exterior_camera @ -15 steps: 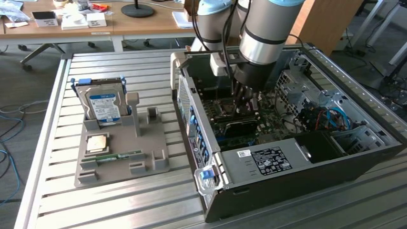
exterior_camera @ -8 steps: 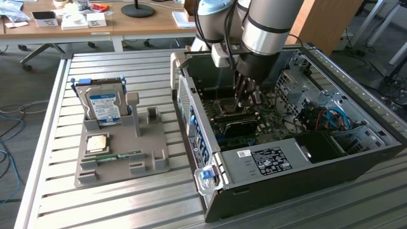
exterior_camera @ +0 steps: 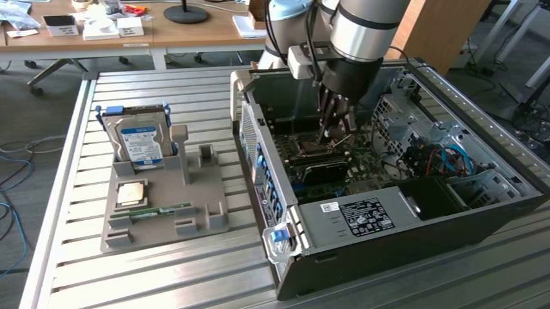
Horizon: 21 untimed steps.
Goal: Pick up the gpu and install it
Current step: 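Press down on the gpu until it lock into place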
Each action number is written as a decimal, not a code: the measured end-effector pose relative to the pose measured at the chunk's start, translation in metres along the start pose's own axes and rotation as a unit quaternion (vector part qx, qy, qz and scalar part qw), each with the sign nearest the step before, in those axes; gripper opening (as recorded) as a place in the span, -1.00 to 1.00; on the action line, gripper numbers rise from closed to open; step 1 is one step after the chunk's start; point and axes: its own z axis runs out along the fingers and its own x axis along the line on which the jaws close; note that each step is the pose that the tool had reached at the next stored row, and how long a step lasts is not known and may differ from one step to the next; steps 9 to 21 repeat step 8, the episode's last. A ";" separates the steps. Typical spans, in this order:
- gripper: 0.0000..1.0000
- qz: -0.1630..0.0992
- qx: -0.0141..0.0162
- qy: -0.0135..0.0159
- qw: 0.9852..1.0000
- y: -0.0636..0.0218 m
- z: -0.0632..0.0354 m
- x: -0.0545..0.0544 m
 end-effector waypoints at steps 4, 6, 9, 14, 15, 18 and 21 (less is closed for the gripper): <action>-0.79 0.000 0.000 0.000 1.000 0.0000 -0.0024 0.000; -0.79 0.000 0.000 0.000 1.000 0.0000 -0.0025 0.000; -0.79 0.000 0.000 0.000 1.000 0.0000 -0.0025 0.000; -0.79 0.000 0.000 0.000 1.000 0.0000 -0.0025 0.000; -0.79 0.000 0.000 0.000 1.000 0.0000 -0.0025 0.000; -0.79 0.000 0.000 0.000 1.000 0.0000 -0.0025 0.000; -0.79 0.000 0.000 0.000 1.000 0.0000 -0.0025 0.000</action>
